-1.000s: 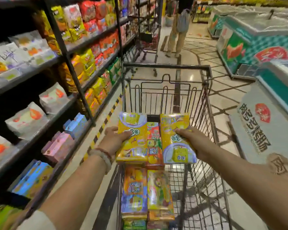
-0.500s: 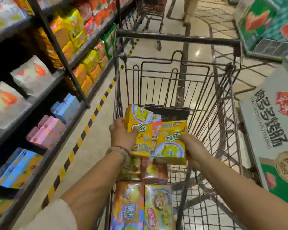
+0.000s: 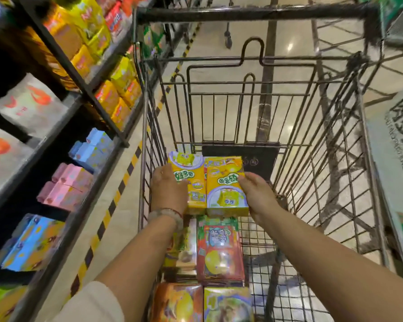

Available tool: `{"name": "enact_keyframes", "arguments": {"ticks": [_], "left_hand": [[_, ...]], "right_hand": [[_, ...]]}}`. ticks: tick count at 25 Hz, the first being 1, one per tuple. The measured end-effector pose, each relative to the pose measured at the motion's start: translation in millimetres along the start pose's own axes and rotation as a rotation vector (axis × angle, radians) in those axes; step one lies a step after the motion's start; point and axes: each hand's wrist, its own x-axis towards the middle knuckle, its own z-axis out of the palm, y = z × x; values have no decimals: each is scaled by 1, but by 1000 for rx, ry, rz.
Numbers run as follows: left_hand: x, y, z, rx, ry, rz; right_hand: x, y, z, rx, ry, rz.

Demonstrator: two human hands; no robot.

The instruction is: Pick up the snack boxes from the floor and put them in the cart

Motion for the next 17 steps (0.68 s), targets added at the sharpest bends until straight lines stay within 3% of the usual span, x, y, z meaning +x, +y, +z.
{"name": "enact_keyframes", "arguments": {"ticks": [3, 6, 9, 11, 14, 17], "left_hand": [[-23, -3, 7, 257, 24, 204], [-34, -4, 11, 342, -130, 211], [-22, -8, 14, 353, -241, 197], [-16, -13, 16, 355, -210, 164], [-12, -23, 18, 321, -94, 136], [-13, -28, 19, 272, -142, 154]], "right_hand": [[-8, 0, 6, -65, 211, -97], [-29, 1, 6, -213, 123, -229], [-34, 5, 7, -607, -71, -340], [-29, 7, 14, -770, -124, -414], [-20, 6, 25, -796, -67, -504], [-13, 4, 28, -856, -81, -534]]}}
